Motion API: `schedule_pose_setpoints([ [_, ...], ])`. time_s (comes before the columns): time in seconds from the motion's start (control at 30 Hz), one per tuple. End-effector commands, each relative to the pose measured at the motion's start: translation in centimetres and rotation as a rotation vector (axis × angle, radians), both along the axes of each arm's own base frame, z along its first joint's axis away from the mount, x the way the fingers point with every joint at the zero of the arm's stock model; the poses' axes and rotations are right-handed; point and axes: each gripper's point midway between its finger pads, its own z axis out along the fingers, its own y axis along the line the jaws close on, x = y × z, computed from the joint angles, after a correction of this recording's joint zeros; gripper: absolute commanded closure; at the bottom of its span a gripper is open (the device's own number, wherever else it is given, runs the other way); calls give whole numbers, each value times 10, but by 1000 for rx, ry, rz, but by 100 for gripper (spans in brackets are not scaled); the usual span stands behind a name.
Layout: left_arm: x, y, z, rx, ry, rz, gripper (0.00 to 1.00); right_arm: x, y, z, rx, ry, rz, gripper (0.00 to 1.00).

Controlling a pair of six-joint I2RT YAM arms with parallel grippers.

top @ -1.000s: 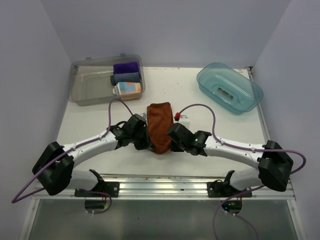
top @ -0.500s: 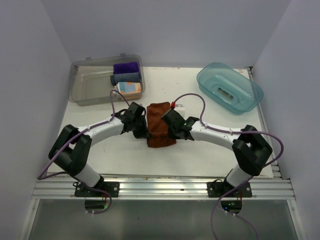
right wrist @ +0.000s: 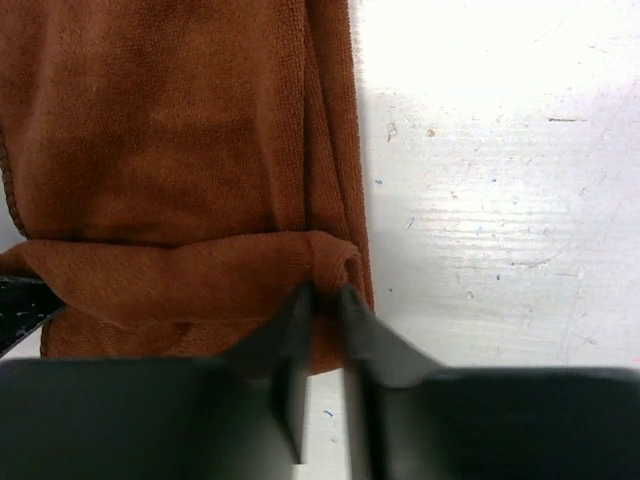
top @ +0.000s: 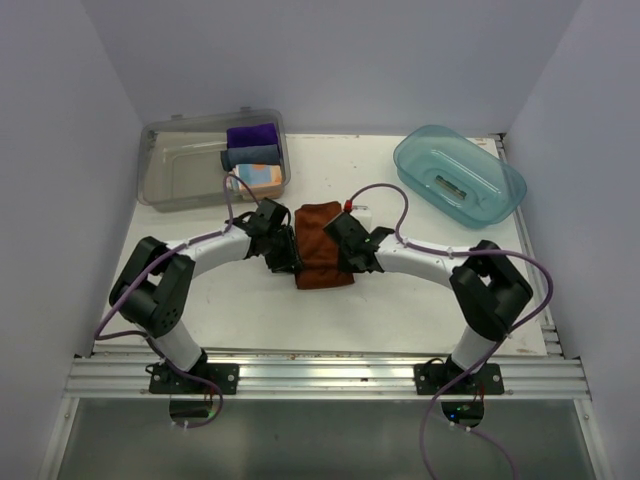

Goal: Roll the towels
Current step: Roll the towel

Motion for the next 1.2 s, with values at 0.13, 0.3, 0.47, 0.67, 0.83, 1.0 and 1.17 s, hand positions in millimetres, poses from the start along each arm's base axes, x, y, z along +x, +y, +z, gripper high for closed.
schedule_pose_setpoints([
  [0.13, 17, -1, 39, -27, -126, -26, 46, 1, 0, 47, 90, -88, 11, 53],
  [0.3, 10, 9, 59, -27, -174, 13, 49, -9, -8, 70, 152, -140, 13, 52],
  [0.47, -7, 13, 58, -81, -177, 52, 61, -15, 3, 68, 180, -149, 52, 81],
  [0.67, -5, 4, 46, -119, -167, 38, 73, -3, 23, 55, 171, -119, 84, 88],
  [0.83, 7, -10, 51, -163, -183, 19, 75, 12, 29, 36, 107, -96, 85, 88],
  [1.0, 12, -18, 36, -179, -149, 6, 76, 27, 27, 28, 93, -95, 55, 87],
  [1.17, 16, -19, 10, -142, -101, 7, 79, 30, 11, -9, 29, -24, 15, 89],
])
